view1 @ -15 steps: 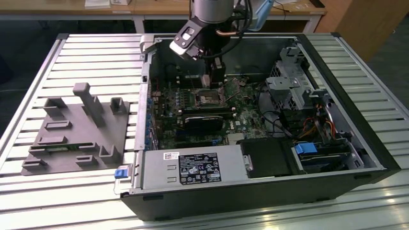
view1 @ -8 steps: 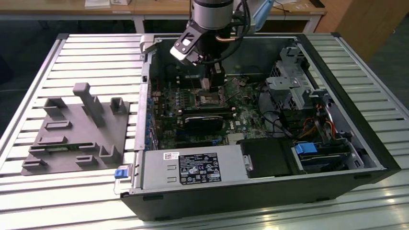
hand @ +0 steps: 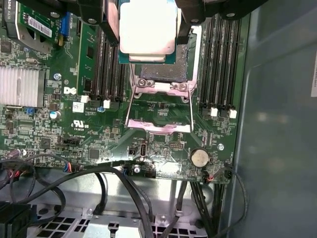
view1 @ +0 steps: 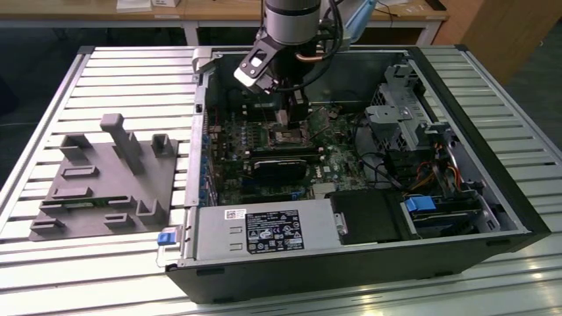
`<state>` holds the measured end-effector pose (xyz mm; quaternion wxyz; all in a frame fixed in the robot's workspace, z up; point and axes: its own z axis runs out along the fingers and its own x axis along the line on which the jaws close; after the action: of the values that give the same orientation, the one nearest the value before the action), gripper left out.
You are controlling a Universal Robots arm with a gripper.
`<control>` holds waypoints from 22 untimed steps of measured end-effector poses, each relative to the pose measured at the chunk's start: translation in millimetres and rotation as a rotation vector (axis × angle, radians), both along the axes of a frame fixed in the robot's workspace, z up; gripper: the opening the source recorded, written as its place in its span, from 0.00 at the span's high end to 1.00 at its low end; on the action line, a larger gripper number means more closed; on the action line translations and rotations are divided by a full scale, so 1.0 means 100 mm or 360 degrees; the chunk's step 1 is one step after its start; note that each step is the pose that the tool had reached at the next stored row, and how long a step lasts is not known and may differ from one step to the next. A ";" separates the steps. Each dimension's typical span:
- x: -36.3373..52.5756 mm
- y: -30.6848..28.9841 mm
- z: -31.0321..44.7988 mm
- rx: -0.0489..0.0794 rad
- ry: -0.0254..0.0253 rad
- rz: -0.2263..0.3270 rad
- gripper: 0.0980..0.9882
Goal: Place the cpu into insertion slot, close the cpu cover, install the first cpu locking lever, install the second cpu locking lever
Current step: 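Place the cpu into insertion slot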
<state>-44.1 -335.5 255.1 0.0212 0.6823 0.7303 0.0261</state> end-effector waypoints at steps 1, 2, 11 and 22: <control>0.000 0.000 -0.005 0.0000 -0.00001 0.0000 0.50; 0.000 0.000 -0.010 0.0000 -0.00001 0.0000 0.50; 0.000 0.000 -0.056 0.0000 0.00000 -0.0002 0.50; 0.000 0.008 -0.128 0.0000 -0.00001 -0.0002 0.50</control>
<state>-44.0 -334.8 242.3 0.0212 0.6827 0.7299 0.0260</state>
